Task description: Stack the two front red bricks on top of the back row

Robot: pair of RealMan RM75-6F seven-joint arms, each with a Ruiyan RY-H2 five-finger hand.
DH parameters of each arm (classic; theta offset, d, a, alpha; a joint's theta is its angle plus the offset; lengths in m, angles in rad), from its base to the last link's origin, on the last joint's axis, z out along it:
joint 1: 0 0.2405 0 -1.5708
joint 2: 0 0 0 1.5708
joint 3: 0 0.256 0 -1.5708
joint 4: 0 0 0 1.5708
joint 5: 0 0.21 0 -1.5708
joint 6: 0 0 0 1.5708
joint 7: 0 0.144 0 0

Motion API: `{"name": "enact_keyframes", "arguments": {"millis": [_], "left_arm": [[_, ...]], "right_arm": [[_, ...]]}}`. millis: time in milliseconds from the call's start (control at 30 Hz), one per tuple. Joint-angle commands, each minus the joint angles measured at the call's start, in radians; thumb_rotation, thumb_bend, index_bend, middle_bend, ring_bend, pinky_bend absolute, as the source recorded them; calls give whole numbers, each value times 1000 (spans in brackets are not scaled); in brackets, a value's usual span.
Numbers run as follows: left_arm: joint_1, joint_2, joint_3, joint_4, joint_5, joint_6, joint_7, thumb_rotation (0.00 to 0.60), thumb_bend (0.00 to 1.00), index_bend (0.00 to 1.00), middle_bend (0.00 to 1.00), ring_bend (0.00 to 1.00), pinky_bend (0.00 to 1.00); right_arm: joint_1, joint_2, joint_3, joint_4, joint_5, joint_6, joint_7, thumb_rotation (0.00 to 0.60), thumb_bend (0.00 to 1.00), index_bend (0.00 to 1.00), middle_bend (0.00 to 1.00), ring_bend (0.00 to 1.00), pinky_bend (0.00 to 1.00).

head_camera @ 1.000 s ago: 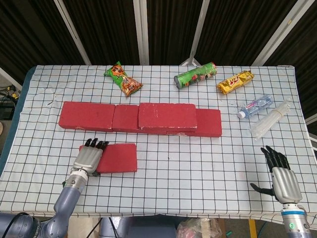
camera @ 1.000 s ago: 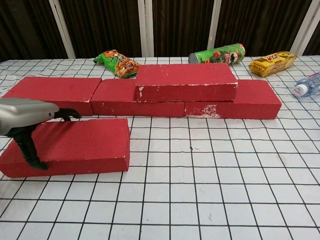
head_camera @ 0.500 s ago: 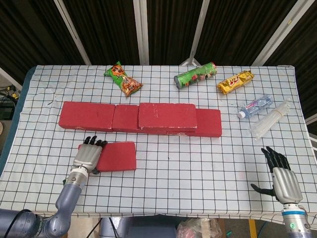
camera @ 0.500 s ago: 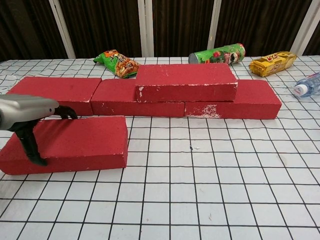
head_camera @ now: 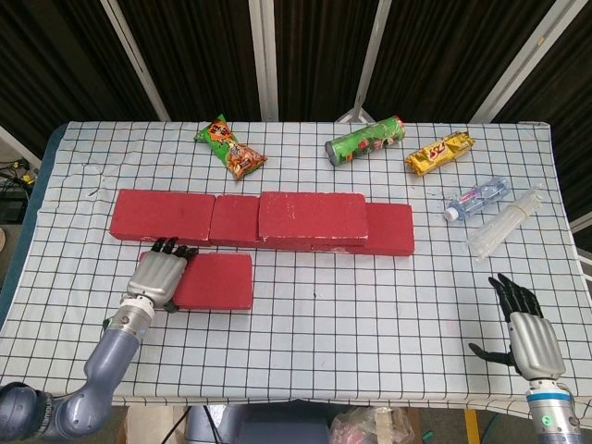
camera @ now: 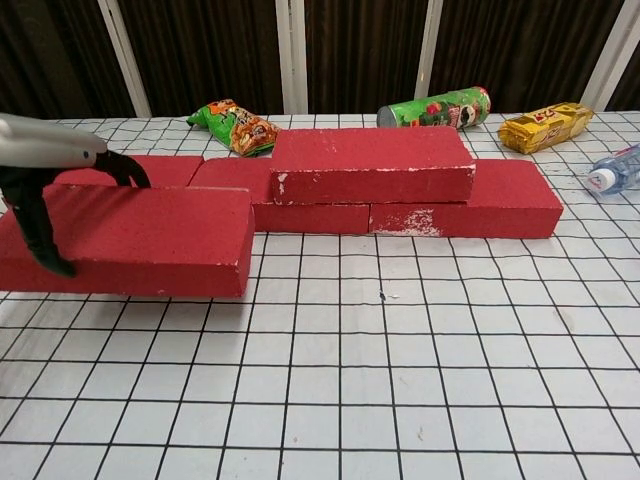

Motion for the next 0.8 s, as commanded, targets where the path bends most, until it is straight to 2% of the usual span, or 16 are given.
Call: {"name": "enact_keyframes", "arguments": {"millis": [33,167,300,567,800], "left_arm": [[-79,152,-38,-14,-81,-143,0,600,13,243,173,0,0],[-112,231,-43,44,-89,-233,-33,600,20,250,179,0,0],[-111,271,-55,141,-26,-338,-132,600,23,260,183,0,0],[-97,239,-69,374,111,-519,-348,600,23,263,185,0,0],[-126,184,-51,554,188,-645,-454,600,23,262,185,0,0]], "right_arm": [[3,-4,6,2,19,-3,-11,600,133,59,0,0,0],[6,-12,14,3,50,-4,-34,600,133,60,0,0,0],[11,-22,20,3,79,-10,-62,600,133,60,0,0,0],[26,-58,35,10,143,-11,-147,600,133,59,0,0,0],[38,-101,45,46,157,12,-211,600,133,59,0,0,0]]}}
